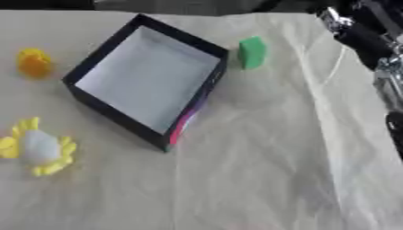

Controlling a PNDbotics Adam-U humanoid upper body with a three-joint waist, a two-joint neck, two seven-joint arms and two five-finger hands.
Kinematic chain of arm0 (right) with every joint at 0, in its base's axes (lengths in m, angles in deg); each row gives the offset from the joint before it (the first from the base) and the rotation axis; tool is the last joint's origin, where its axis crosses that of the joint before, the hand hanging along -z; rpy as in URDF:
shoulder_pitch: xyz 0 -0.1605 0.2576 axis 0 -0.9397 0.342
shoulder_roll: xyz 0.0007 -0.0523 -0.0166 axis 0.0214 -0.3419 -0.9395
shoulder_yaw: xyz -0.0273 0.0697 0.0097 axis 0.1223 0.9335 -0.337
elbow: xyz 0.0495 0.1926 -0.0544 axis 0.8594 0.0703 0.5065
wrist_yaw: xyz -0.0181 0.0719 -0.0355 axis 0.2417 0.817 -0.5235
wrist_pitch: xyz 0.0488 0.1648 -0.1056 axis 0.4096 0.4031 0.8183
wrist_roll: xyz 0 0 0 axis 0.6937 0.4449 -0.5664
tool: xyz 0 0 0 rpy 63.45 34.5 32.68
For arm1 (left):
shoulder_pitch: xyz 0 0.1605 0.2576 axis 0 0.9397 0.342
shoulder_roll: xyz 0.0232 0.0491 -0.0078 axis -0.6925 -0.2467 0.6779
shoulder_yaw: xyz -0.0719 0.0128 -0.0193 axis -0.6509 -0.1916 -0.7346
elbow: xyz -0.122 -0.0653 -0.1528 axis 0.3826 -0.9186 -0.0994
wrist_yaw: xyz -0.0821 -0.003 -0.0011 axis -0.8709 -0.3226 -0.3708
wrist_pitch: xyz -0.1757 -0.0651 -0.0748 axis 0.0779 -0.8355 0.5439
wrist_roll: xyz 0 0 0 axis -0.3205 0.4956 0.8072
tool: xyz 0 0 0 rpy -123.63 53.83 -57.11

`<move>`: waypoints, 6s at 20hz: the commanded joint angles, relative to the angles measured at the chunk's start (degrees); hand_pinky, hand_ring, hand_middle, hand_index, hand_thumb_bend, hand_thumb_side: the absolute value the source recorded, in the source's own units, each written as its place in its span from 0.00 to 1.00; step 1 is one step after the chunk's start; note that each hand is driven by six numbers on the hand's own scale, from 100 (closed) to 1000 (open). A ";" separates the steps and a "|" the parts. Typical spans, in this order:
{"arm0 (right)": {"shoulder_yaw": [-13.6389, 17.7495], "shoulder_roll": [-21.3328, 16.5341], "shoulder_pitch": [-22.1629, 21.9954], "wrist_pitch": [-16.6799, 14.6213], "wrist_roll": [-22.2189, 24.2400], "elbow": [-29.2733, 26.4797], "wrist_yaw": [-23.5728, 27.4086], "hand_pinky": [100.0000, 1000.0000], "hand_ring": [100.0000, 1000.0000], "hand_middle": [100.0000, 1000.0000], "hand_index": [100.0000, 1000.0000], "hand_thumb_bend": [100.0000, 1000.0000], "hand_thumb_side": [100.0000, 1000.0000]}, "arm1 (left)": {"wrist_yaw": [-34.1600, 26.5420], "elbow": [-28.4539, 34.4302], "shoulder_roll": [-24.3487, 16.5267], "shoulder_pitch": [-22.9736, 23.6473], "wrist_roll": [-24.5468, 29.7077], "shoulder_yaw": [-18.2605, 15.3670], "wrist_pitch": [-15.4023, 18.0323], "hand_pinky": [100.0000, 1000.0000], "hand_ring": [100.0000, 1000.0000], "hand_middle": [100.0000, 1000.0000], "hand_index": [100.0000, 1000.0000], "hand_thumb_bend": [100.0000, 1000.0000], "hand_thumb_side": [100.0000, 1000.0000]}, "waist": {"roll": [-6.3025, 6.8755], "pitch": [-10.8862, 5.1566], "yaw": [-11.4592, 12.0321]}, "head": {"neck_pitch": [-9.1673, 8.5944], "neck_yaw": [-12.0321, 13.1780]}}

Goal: Pick up objects on the table and place them in the box.

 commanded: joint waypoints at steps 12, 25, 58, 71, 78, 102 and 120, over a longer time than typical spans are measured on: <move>-11.31 -9.19 20.24 -19.21 13.72 25.50 -27.18 0.95 0.87 0.86 0.91 0.00 0.11 | -0.18 -0.02 -2.21 0.18 0.81 0.55 0.00 0.83 0.80 0.72 0.79 0.00 0.64 | -0.16 -2.79 0.04 | -0.08 -0.95; -14.16 -5.29 26.75 -26.60 25.10 30.31 -30.73 0.98 0.86 0.81 0.88 0.00 0.34 | -0.29 -0.19 -2.14 0.21 1.09 0.83 -0.22 0.83 0.81 0.72 0.79 0.00 0.64 | -0.48 -3.16 0.06 | -0.08 -1.29; -19.84 -0.83 30.52 -28.53 19.19 34.08 -48.36 1.00 0.91 0.86 0.97 0.36 0.70 | -0.27 -0.21 -1.65 -0.75 1.58 1.23 -0.86 0.83 0.81 0.72 0.79 0.00 0.64 | -1.80 -1.08 1.15 | -0.08 -2.71; -19.57 -1.08 31.00 -29.94 19.14 34.80 -49.62 1.00 0.91 0.87 0.96 0.39 0.71 | 0.03 -0.09 -1.57 -1.17 1.75 1.25 -1.08 0.83 0.81 0.71 0.78 0.00 0.65 | -2.51 0.91 2.27 | -0.36 -3.42; -18.91 -1.31 30.77 -30.24 18.53 35.78 -51.06 1.00 0.91 0.87 0.96 0.39 0.71 | 0.17 -0.04 -1.74 -1.36 1.74 1.21 -1.07 0.83 0.81 0.71 0.78 0.00 0.65 | -2.74 1.89 2.67 | -0.94 -3.58; -16.04 -0.32 30.97 -30.05 14.91 41.18 -58.15 1.00 0.91 0.87 0.95 0.39 0.71 | 0.42 0.26 -2.09 -2.49 1.81 1.16 -0.93 0.83 0.81 0.72 0.78 0.00 0.65 | -3.55 4.40 5.18 | -4.50 -4.78; -13.87 0.97 31.46 -27.56 12.44 45.07 -57.98 0.90 0.77 0.69 0.85 0.16 0.56 | 0.59 0.01 -1.93 -2.54 2.36 1.54 -1.10 0.83 0.81 0.70 0.77 0.00 0.66 | -3.34 5.37 5.65 | -5.16 -5.23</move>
